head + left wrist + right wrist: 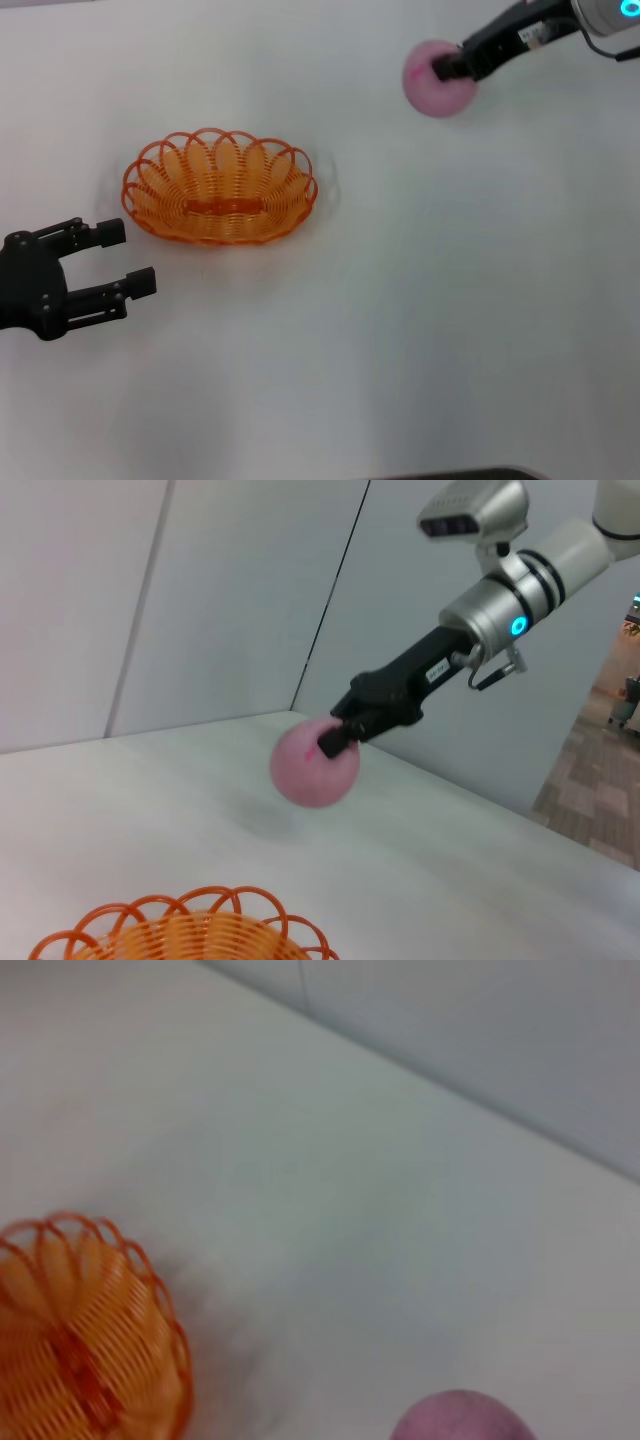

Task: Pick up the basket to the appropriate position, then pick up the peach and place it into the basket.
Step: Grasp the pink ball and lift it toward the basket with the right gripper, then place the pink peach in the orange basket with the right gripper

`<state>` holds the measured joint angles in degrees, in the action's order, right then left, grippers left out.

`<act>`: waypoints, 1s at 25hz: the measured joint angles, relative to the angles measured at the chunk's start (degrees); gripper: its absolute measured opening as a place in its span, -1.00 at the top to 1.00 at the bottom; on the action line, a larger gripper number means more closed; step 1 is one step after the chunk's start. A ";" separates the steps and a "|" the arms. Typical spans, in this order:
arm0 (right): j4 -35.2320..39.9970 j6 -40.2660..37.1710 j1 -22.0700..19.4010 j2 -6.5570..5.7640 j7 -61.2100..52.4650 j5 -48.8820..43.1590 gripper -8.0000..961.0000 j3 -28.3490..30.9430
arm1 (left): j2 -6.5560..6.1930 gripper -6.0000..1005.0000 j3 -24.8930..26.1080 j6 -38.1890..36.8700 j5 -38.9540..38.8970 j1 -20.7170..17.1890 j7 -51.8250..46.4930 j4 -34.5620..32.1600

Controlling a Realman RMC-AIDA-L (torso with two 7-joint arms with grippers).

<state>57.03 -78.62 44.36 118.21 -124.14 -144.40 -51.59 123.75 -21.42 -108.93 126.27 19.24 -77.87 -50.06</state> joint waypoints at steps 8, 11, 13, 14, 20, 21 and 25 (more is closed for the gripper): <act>3.55 -1.31 0.68 0.95 0.45 8.93 0.76 -1.25 | -0.03 -0.59 2.84 -0.89 -0.17 -0.36 0.36 -0.37; 4.02 -1.80 0.84 1.10 0.77 12.17 0.76 -2.23 | -0.11 -0.59 3.69 -1.08 -0.26 -0.81 0.40 -0.84; 4.15 -2.33 0.86 1.12 1.09 14.44 0.76 -3.00 | -0.11 -0.59 3.98 -1.10 -0.35 -1.21 0.41 -1.20; 4.26 -2.70 0.87 1.13 1.30 15.32 0.76 -3.40 | -0.09 -0.59 4.11 -1.15 -0.40 -1.40 0.42 -1.37; 4.69 -3.40 0.91 1.28 1.83 18.47 0.76 -7.25 | 0.01 -0.59 4.43 -1.56 -0.47 -2.30 0.52 -2.25; 4.61 -3.39 0.94 1.31 2.01 18.81 0.76 -8.11 | 0.01 -0.59 4.43 -1.56 -0.47 -2.30 0.52 -2.25; 3.82 -2.78 1.01 1.46 2.32 19.73 0.76 -11.64 | 0.04 -0.59 4.51 -1.56 -0.50 -2.58 0.53 -2.40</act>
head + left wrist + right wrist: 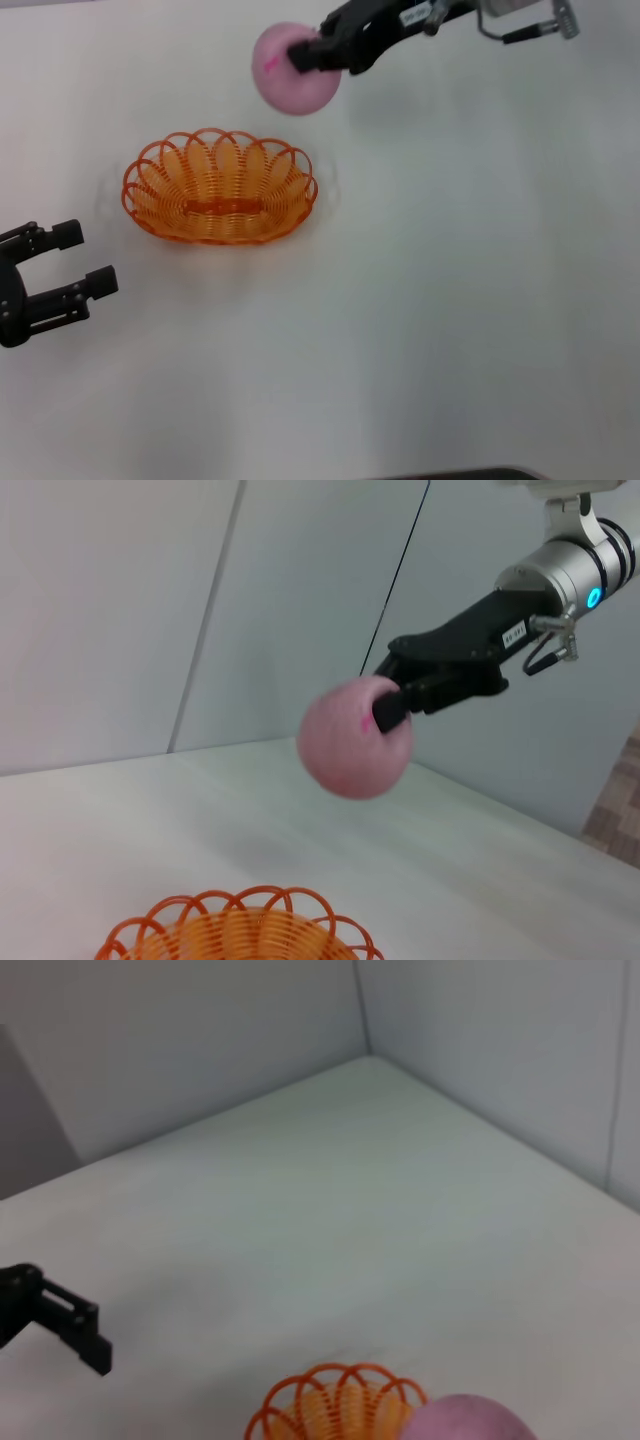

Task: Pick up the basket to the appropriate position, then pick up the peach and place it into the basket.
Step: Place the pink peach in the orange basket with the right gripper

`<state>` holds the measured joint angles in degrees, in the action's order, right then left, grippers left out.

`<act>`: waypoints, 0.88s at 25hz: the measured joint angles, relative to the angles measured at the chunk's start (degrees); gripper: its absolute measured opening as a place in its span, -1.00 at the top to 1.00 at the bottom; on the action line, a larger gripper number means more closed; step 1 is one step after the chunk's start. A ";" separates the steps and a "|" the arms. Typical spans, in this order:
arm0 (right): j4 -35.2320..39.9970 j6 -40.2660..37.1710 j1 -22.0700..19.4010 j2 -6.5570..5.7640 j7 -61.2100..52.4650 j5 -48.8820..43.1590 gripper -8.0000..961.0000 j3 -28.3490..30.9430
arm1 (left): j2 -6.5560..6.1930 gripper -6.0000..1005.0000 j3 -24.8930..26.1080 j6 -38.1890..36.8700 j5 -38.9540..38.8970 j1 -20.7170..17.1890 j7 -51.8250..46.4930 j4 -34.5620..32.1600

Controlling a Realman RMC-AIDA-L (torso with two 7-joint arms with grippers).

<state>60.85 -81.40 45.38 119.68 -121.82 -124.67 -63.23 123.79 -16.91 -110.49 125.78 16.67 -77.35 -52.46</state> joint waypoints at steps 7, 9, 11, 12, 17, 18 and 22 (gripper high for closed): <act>-3.39 3.66 0.15 0.43 0.74 1.05 0.75 -5.36 | 0.07 -0.59 0.04 0.00 0.00 -0.12 0.00 0.10; -5.14 6.19 -0.09 0.45 1.99 2.73 0.75 -7.50 | 0.06 -0.59 0.04 0.01 0.00 -0.13 0.00 0.26; -7.53 8.73 -0.03 0.45 3.77 4.29 0.75 -9.50 | 0.06 -0.59 0.04 0.01 0.01 -0.14 0.00 0.35; -8.89 9.92 0.16 0.45 4.68 4.80 0.75 -10.36 | 0.05 -0.59 0.04 0.02 0.06 -0.15 0.00 0.40; -16.19 15.74 2.04 0.56 7.89 7.92 0.75 -14.73 | 0.05 -0.59 -0.04 0.02 0.03 -0.15 -0.08 0.49; -17.30 16.98 2.36 0.61 8.16 8.46 0.75 -15.86 | 0.07 -0.59 -0.05 0.02 0.03 -0.15 -0.13 0.50; -19.98 21.03 2.75 0.71 9.27 12.02 0.75 -20.18 | 0.10 -0.59 -0.12 0.02 0.16 -0.15 -0.25 0.55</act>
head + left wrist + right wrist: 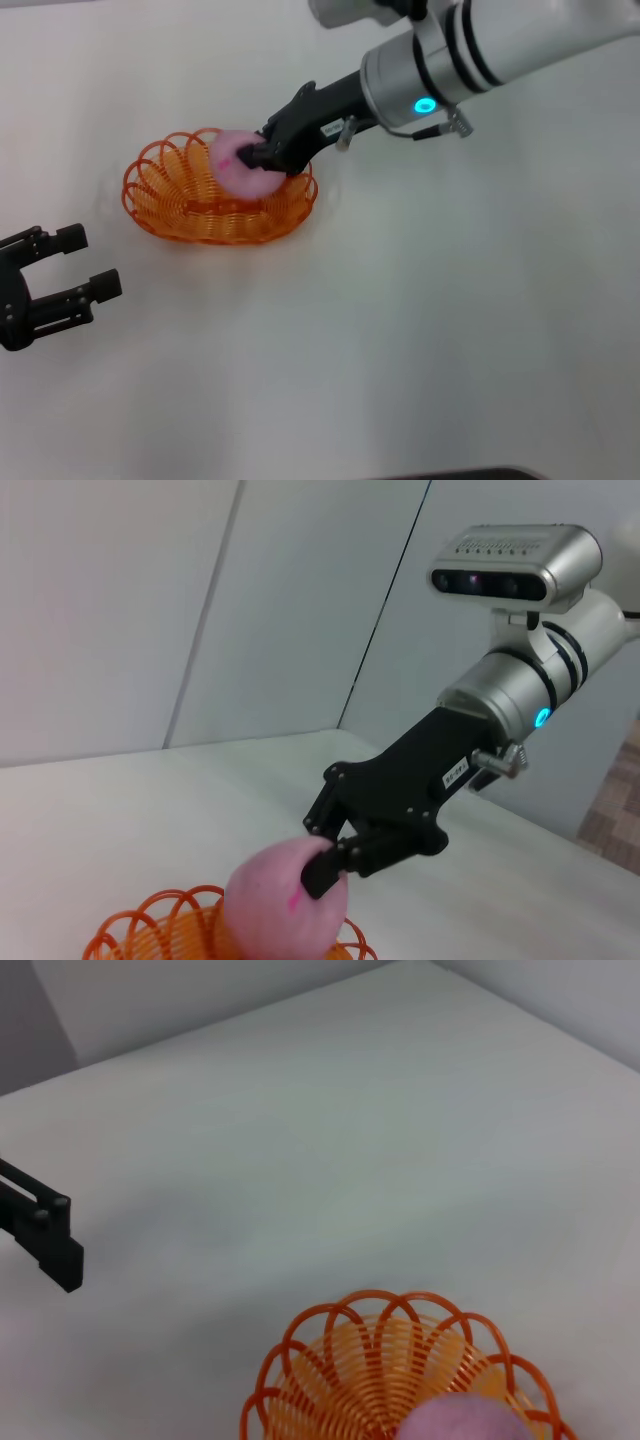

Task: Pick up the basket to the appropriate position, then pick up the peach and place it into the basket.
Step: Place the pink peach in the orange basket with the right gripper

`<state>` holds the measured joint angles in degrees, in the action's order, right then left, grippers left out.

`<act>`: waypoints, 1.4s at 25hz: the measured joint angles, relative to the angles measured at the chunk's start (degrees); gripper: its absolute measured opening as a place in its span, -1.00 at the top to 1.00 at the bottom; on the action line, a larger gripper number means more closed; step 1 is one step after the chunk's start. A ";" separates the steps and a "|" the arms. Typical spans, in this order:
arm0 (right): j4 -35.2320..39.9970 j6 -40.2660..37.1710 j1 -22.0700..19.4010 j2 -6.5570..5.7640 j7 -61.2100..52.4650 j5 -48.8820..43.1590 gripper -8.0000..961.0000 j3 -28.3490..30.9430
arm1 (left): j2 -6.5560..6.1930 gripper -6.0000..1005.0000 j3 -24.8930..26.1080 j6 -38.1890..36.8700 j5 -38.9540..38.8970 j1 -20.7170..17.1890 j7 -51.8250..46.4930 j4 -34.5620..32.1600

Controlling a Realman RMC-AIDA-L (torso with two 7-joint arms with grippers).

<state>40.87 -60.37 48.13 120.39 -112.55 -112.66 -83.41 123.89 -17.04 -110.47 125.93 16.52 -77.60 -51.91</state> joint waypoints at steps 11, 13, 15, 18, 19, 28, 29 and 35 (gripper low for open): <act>-1.52 1.94 0.13 0.19 1.53 3.10 0.74 -3.00 | 0.03 -0.59 -0.16 -0.01 0.17 0.00 -0.06 0.15; -1.53 1.96 0.17 0.20 1.54 3.12 0.74 -3.19 | 0.03 -0.59 -0.24 -0.01 0.20 0.00 -0.07 0.15; -1.55 1.97 0.28 0.25 1.54 3.13 0.73 -3.30 | 0.03 -0.59 -0.28 0.00 0.21 0.01 -0.08 0.15; -1.60 1.95 0.56 0.29 1.34 3.20 0.69 -3.35 | 0.03 -0.59 -0.28 -0.01 0.24 0.00 -0.09 0.15; -1.62 1.93 0.63 0.32 1.24 3.20 0.68 -3.37 | 0.03 -0.59 -0.28 -0.01 0.25 0.00 -0.09 0.15; -2.16 2.36 0.94 0.31 0.94 4.68 0.27 -3.43 | 0.03 -0.59 -0.37 -0.01 0.28 0.00 -0.10 0.23; -2.28 2.53 0.97 0.30 0.94 4.68 0.22 -3.43 | 0.03 -0.59 -0.37 -0.01 0.28 0.01 -0.10 0.28; -3.55 3.02 1.64 0.28 1.32 4.68 -0.20 -3.43 | 0.03 -0.59 -0.37 -0.01 0.28 0.01 -0.10 0.81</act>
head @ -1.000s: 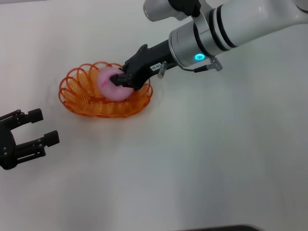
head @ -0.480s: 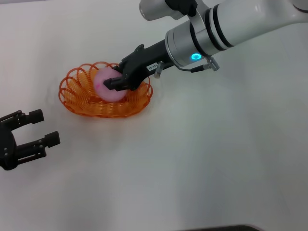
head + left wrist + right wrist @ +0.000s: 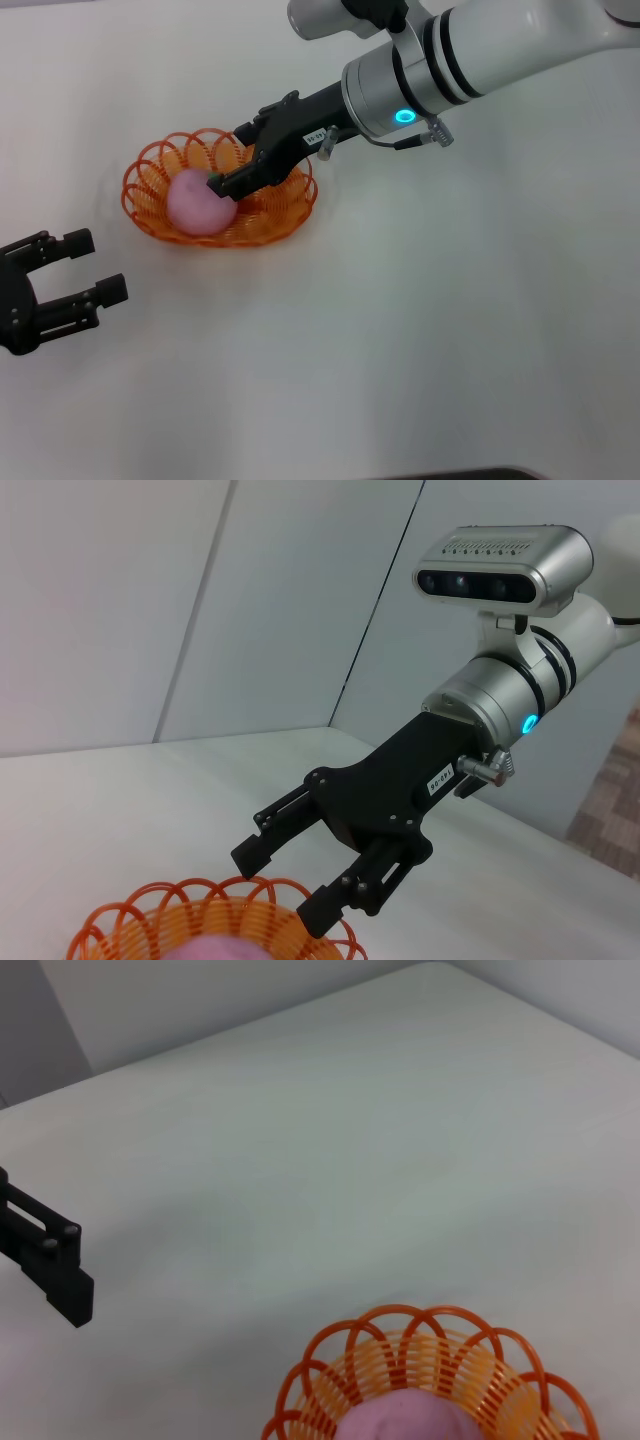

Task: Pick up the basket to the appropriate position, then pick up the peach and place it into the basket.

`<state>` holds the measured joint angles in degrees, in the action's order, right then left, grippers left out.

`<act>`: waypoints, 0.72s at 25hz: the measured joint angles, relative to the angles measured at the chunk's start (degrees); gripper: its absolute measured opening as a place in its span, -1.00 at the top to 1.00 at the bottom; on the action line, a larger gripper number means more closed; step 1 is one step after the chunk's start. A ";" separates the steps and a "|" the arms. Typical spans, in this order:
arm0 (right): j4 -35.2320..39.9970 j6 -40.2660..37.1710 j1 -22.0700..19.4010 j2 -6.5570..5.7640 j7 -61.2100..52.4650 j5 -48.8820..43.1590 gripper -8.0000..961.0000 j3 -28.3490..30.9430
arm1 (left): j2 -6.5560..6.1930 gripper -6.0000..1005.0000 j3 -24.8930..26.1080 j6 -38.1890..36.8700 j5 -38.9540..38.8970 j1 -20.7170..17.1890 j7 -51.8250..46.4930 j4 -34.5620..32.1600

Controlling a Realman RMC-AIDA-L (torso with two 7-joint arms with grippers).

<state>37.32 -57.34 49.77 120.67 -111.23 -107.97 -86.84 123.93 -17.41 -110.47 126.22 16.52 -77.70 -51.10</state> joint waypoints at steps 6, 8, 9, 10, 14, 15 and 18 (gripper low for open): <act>-0.03 0.02 0.03 0.00 0.10 0.33 -0.78 0.00 | 0.00 -0.59 0.00 0.00 -0.01 0.00 0.00 0.03; 0.16 -0.17 0.00 -0.03 0.37 0.91 -0.79 0.00 | 0.00 -0.59 0.01 0.00 -0.01 0.00 0.00 0.03; 0.43 -0.43 -0.15 -0.10 0.52 1.33 -0.80 0.00 | 0.00 -0.59 0.04 0.00 -0.01 0.00 0.00 0.03; 0.77 -0.67 -0.39 -0.17 0.59 1.69 -0.80 0.01 | 0.00 -0.59 0.03 0.00 -0.01 0.00 0.00 0.03; 4.26 -1.85 -2.90 -0.56 0.72 2.72 -0.80 0.61 | 0.00 -0.59 0.03 0.00 -0.01 0.00 0.00 0.03; 5.92 -2.00 -4.18 -0.65 0.89 3.02 -0.80 0.91 | 0.00 -0.59 0.04 0.01 -0.01 0.00 0.00 0.03; 10.82 -2.42 -8.62 -0.81 1.93 4.83 -0.80 2.27 | 0.00 -0.59 0.09 0.02 -0.01 0.00 0.00 0.04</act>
<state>48.14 -59.77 41.15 119.86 -109.30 -103.14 -84.57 123.92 -17.32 -110.45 126.20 16.53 -77.70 -51.06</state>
